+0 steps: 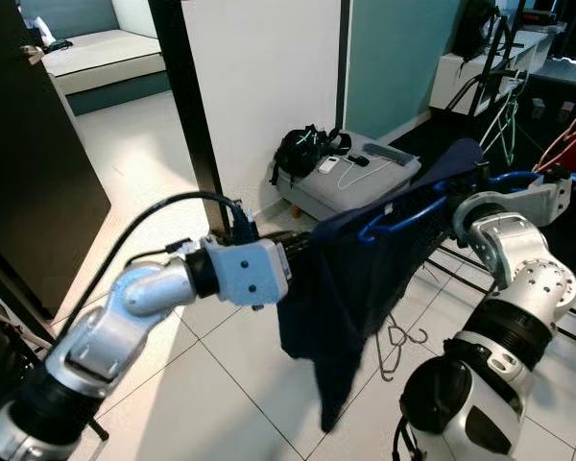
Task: Hang hanger
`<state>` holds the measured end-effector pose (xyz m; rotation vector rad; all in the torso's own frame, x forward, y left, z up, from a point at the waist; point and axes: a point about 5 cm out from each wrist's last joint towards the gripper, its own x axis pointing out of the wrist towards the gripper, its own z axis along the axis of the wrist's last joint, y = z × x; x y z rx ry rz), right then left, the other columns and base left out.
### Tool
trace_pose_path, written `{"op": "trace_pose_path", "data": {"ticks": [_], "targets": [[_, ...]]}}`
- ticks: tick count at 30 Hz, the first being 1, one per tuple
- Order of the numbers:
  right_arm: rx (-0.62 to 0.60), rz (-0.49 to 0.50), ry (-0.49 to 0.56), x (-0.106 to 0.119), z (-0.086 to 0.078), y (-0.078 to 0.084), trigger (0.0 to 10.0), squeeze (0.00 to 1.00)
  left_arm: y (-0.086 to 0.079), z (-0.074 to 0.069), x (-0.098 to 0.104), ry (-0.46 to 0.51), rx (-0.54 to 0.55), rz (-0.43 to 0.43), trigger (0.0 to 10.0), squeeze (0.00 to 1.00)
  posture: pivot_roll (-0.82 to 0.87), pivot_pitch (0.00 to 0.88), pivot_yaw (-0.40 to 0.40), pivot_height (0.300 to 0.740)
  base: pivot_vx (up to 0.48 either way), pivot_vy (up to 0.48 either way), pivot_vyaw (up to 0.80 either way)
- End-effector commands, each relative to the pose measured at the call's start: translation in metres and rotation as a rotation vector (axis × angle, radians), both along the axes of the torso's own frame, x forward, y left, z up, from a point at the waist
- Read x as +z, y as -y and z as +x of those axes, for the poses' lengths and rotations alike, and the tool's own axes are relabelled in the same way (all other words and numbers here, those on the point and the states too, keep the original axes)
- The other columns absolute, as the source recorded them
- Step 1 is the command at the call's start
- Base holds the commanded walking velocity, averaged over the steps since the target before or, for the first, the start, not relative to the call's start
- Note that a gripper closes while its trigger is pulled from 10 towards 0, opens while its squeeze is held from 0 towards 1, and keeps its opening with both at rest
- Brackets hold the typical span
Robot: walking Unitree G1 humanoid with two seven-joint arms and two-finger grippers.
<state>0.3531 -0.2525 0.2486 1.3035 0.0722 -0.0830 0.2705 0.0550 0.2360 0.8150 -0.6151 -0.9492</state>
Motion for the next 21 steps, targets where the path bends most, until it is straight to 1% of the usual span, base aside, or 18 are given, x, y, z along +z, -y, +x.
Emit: {"op": "trace_pose_path", "data": {"ticks": [1, 2, 3, 5, 6, 14, 19, 21], "targets": [[0.068, 0.033, 0.063, 0.014, 0.003, -0.013, 10.0, 0.00, 0.003, -0.005, 0.001, 0.027, -0.007, -0.006, 10.0, 0.00, -0.05, 0.000, 0.006, 0.740, 0.000, 0.000, 0.00], [0.068, 0.033, 0.063, 0.014, 0.003, -0.013, 10.0, 0.00, 0.003, -0.005, 0.001, 0.027, -0.007, -0.006, 10.0, 0.00, -0.05, 0.000, 0.006, 0.740, 0.000, 0.000, 0.00], [0.097, 0.052, 0.084, 0.017, 0.004, -0.020, 10.0, 0.00, 0.004, -0.005, 0.000, 0.034, -0.006, -0.004, 10.0, 0.00, -0.06, 0.000, 0.005, 0.740, 0.000, 0.000, 0.00], [0.097, 0.052, 0.084, 0.017, 0.004, -0.020, 10.0, 0.00, 0.004, -0.005, 0.000, 0.034, -0.006, -0.004, 10.0, 0.00, -0.06, 0.000, 0.005, 0.740, 0.000, 0.000, 0.00], [0.102, 0.066, 0.094, 0.018, 0.005, -0.023, 10.0, 0.00, 0.006, -0.005, 0.000, 0.041, -0.007, -0.002, 10.0, 0.00, -0.06, 0.000, 0.005, 0.740, 0.000, 0.000, 0.00], [0.064, 0.095, 0.105, 0.021, 0.006, -0.024, 10.0, 0.00, 0.011, -0.008, -0.002, 0.055, -0.020, 0.002, 10.0, 0.00, -0.06, 0.000, 0.006, 0.740, 0.000, 0.000, 0.00], [0.058, 0.099, 0.106, 0.022, 0.007, -0.023, 10.0, 0.00, 0.012, -0.008, -0.003, 0.055, -0.022, 0.007, 10.0, 0.00, -0.06, 0.000, 0.005, 0.740, 0.000, 0.000, 0.00], [0.057, 0.106, 0.116, 0.024, 0.007, -0.022, 10.0, 0.00, 0.008, -0.007, -0.005, 0.059, -0.007, 0.023, 10.0, 0.00, -0.06, 0.000, 0.005, 0.740, 0.000, 0.000, 0.00]]}}
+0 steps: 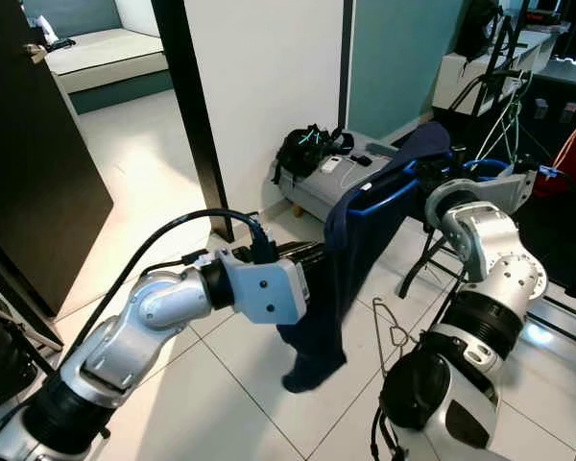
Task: Hang hanger
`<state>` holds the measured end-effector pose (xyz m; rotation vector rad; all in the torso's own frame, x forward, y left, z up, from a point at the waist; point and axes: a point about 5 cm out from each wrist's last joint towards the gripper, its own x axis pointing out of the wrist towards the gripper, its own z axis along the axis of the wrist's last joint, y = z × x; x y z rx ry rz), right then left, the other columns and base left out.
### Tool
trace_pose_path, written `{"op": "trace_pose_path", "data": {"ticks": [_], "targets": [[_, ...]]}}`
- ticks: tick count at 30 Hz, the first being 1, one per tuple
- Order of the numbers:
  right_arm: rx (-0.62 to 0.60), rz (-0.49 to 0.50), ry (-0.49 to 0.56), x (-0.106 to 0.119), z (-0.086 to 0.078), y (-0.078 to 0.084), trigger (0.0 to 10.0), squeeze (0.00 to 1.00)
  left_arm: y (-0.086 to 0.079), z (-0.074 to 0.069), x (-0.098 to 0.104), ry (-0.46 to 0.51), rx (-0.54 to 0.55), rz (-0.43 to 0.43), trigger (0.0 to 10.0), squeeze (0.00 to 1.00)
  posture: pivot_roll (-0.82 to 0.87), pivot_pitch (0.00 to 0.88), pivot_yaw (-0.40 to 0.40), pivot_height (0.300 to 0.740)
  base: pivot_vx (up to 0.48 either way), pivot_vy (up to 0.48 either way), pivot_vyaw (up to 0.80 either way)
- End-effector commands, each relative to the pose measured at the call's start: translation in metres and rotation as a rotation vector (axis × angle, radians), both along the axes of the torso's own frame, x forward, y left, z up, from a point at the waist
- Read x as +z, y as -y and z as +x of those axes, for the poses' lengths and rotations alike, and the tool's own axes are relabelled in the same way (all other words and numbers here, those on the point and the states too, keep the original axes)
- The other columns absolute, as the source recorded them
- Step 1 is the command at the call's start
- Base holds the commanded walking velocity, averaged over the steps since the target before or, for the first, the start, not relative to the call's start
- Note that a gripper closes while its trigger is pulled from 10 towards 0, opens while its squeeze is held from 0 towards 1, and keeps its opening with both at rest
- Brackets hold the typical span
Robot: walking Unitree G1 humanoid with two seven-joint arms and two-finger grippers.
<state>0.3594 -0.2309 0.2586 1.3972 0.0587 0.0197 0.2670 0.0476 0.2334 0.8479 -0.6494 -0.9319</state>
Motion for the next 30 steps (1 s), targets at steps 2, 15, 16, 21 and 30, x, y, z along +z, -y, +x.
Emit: {"op": "trace_pose_path", "data": {"ticks": [2, 15, 16, 21, 30], "targets": [[0.009, 0.012, 0.057, 0.016, 0.000, -0.001, 10.0, 0.00, -0.005, 0.000, -0.003, 0.023, 0.013, 0.027, 10.0, 0.00, -0.06, 0.000, 0.005, 0.740, 0.000, 0.000, 0.00], [0.073, 0.006, 0.116, 0.026, -0.003, -0.010, 10.0, 0.00, -0.024, 0.014, 0.006, 0.096, 0.104, 0.050, 10.0, 0.00, -0.06, 0.000, 0.004, 0.740, 0.000, 0.000, 0.00], [0.070, 0.004, 0.114, 0.026, -0.003, -0.010, 10.0, 0.00, -0.022, 0.012, 0.005, 0.096, 0.094, 0.049, 10.0, 0.00, -0.06, 0.000, 0.004, 0.740, 0.000, 0.000, 0.00], [0.045, -0.020, 0.089, 0.023, -0.002, -0.007, 10.0, 0.00, -0.012, 0.006, 0.004, 0.104, 0.056, 0.029, 10.0, 0.00, -0.06, 0.000, 0.000, 0.740, 0.000, 0.000, 0.00], [0.015, -0.175, -0.008, 0.013, -0.002, -0.004, 10.0, 0.00, -0.009, 0.005, 0.008, 0.119, 0.046, 0.016, 10.0, 0.00, -0.06, 0.000, 0.002, 0.740, 0.000, 0.000, 0.00]]}}
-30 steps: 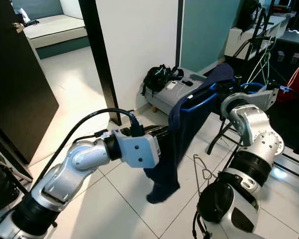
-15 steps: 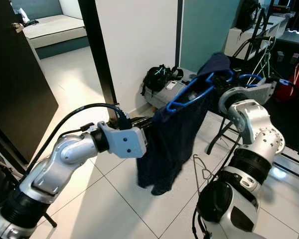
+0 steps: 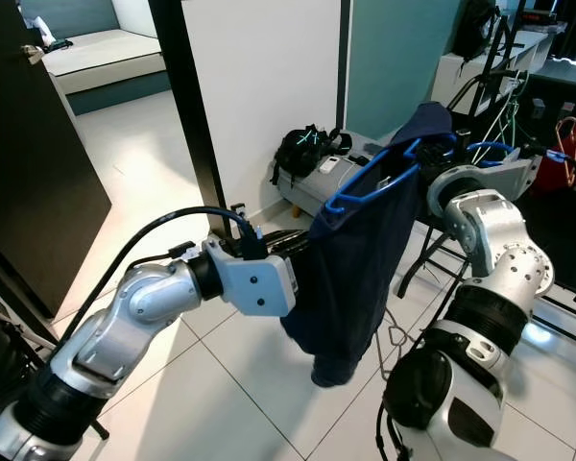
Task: Hang hanger
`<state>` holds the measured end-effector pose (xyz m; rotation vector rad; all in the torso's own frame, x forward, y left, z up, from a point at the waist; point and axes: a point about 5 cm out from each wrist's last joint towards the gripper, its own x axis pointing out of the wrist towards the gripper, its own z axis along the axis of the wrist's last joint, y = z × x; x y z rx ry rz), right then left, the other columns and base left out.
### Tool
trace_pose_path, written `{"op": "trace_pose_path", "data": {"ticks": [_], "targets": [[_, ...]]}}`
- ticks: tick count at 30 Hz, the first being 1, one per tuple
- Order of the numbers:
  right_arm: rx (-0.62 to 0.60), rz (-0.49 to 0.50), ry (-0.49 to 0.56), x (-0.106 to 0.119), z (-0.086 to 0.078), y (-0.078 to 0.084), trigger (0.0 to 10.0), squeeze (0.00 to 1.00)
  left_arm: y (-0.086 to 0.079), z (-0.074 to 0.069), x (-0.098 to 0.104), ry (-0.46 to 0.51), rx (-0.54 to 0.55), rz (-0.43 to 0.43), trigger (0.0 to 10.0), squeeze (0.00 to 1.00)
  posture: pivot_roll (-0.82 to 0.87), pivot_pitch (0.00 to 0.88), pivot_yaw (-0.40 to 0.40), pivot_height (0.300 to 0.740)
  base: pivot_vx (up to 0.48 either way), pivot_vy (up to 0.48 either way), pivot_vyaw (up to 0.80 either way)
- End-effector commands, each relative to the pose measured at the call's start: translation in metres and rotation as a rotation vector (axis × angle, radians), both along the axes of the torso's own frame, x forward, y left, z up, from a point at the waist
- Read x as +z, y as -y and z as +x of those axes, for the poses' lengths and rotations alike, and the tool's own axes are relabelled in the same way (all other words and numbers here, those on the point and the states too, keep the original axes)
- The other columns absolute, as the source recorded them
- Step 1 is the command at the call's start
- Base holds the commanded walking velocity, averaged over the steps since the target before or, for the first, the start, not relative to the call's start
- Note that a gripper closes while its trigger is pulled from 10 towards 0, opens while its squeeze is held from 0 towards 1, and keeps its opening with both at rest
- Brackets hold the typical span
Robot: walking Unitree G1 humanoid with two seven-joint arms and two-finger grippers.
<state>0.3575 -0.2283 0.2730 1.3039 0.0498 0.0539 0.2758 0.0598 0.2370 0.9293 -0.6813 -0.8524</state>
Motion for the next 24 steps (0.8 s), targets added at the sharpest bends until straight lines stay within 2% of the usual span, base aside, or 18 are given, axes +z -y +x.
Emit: {"op": "trace_pose_path", "data": {"ticks": [1, 2, 3, 7, 8, 10, 11, 17, 21, 24], "targets": [[-0.009, -0.084, -0.036, -0.001, -0.001, -0.002, 10.0, 0.00, 0.003, -0.004, 0.004, 0.034, -0.018, -0.007, 10.0, 0.00, -0.06, 0.000, 0.002, 0.740, 0.000, 0.000, 0.00], [-0.009, -0.084, -0.036, -0.001, -0.001, -0.002, 10.0, 0.00, 0.003, -0.004, 0.004, 0.034, -0.018, -0.007, 10.0, 0.00, -0.06, 0.000, 0.002, 0.740, 0.000, 0.000, 0.00], [0.018, -0.119, -0.079, -0.008, -0.001, -0.006, 10.0, 0.00, 0.005, -0.004, 0.004, 0.036, -0.021, -0.007, 10.0, 0.00, -0.06, 0.000, 0.002, 0.740, 0.000, 0.000, 0.00], [0.018, -0.119, -0.079, -0.008, -0.001, -0.006, 10.0, 0.00, 0.005, -0.004, 0.004, 0.036, -0.021, -0.007, 10.0, 0.00, -0.06, 0.000, 0.002, 0.740, 0.000, 0.000, 0.00], [0.066, -0.167, -0.129, -0.017, -0.002, -0.013, 10.0, 0.00, 0.006, -0.004, 0.004, 0.037, -0.024, -0.005, 10.0, 0.00, -0.05, 0.001, 0.001, 0.740, 0.000, 0.000, 0.00], [0.066, -0.167, -0.129, -0.017, -0.002, -0.013, 10.0, 0.00, 0.006, -0.004, 0.004, 0.037, -0.024, -0.005, 10.0, 0.00, -0.05, 0.001, 0.001, 0.740, 0.000, 0.000, 0.00], [0.119, -0.224, -0.173, -0.024, -0.004, -0.018, 10.0, 0.00, 0.007, -0.004, 0.000, 0.029, -0.033, 0.016, 10.0, 0.00, -0.06, 0.002, 0.005, 0.740, 0.000, 0.000, 0.00], [0.108, -0.240, -0.163, -0.020, -0.004, -0.015, 10.0, 0.00, 0.007, -0.006, -0.003, 0.023, -0.039, 0.029, 10.0, 0.00, -0.06, 0.001, 0.005, 0.740, 0.000, 0.000, 0.00], [0.124, -0.271, -0.184, -0.024, -0.004, -0.019, 10.0, 0.00, 0.009, -0.006, -0.001, 0.027, -0.041, 0.023, 10.0, 0.00, -0.06, 0.000, 0.001, 0.740, 0.000, 0.000, 0.00], [0.166, -0.330, -0.242, -0.036, -0.007, -0.027, 10.0, 0.00, 0.012, -0.007, -0.001, 0.029, -0.049, 0.018, 10.0, 0.00, -0.05, 0.000, -0.001, 0.740, 0.000, 0.000, 0.00]]}}
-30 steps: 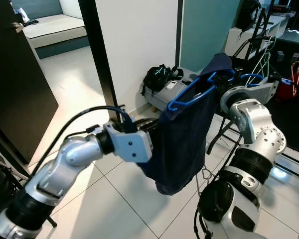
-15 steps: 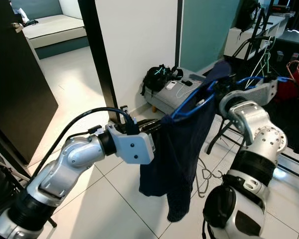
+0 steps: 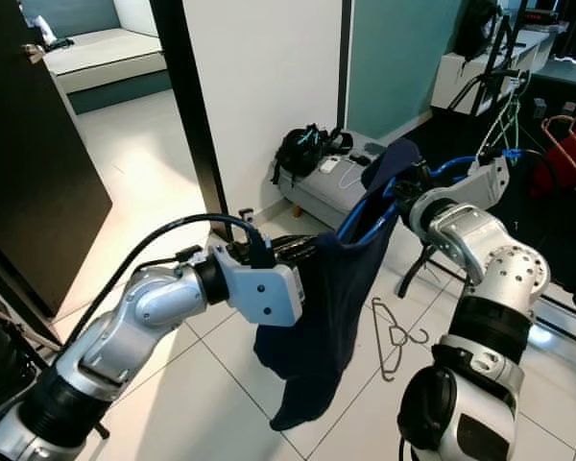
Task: Hang hanger
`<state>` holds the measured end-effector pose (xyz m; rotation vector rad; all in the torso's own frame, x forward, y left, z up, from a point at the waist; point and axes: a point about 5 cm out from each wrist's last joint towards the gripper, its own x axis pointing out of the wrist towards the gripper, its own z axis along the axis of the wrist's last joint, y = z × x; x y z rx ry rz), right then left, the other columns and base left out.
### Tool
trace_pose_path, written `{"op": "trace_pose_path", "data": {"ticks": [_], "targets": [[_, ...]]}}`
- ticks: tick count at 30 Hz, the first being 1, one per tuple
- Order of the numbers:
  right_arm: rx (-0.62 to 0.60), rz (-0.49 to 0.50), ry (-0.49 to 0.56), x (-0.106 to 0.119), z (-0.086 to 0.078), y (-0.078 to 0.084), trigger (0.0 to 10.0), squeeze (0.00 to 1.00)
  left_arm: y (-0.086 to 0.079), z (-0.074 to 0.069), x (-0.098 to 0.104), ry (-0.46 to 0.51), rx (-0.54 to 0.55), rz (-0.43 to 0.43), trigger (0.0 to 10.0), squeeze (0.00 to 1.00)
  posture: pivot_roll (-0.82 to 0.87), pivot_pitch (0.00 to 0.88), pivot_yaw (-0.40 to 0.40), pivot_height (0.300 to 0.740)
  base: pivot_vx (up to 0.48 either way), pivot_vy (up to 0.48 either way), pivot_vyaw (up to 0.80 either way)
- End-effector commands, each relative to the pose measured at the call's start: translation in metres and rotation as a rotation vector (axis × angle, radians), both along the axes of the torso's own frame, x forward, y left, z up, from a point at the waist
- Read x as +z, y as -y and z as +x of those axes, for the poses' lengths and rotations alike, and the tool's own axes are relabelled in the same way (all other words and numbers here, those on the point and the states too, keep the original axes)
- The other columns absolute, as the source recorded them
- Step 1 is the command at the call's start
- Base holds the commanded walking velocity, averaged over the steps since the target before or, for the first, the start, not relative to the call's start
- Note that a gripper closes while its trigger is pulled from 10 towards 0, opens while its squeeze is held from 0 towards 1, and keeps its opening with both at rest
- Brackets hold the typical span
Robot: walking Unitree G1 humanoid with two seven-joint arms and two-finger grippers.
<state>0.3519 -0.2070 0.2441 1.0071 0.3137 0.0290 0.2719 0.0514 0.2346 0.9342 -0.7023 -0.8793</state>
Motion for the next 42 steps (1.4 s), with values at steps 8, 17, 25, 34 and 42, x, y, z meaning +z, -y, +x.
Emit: {"op": "trace_pose_path", "data": {"ticks": [8, 17, 25, 34, 42], "targets": [[-0.004, -0.206, -0.139, -0.028, -0.005, 0.007, 10.0, 0.00, 0.003, -0.006, 0.002, 0.018, -0.027, 0.007, 10.0, 0.00, -0.05, 0.000, -0.005, 0.740, 0.000, 0.000, 0.00], [-0.145, -0.285, -0.179, -0.033, -0.008, 0.043, 10.0, 0.00, 0.000, -0.008, 0.001, 0.014, -0.019, 0.010, 10.0, 0.00, -0.04, 0.000, -0.003, 0.740, 0.000, 0.000, 0.00], [-0.132, -0.185, -0.126, -0.028, -0.001, 0.018, 10.0, 0.00, 0.035, -0.027, -0.006, -0.027, -0.138, -0.011, 10.0, 0.00, -0.04, 0.000, 0.000, 0.740, 0.000, 0.000, 0.00], [-0.099, -0.171, -0.127, -0.030, 0.006, -0.004, 10.0, 0.00, 0.054, -0.037, -0.008, -0.047, -0.203, 0.001, 10.0, 0.00, -0.04, 0.000, 0.003, 0.740, 0.000, 0.000, 0.00], [0.056, -0.176, -0.134, -0.036, 0.000, -0.031, 10.0, 0.00, 0.053, -0.032, -0.012, -0.060, -0.168, 0.041, 10.0, 0.00, -0.04, 0.000, 0.006, 0.740, 0.000, 0.000, 0.00]]}}
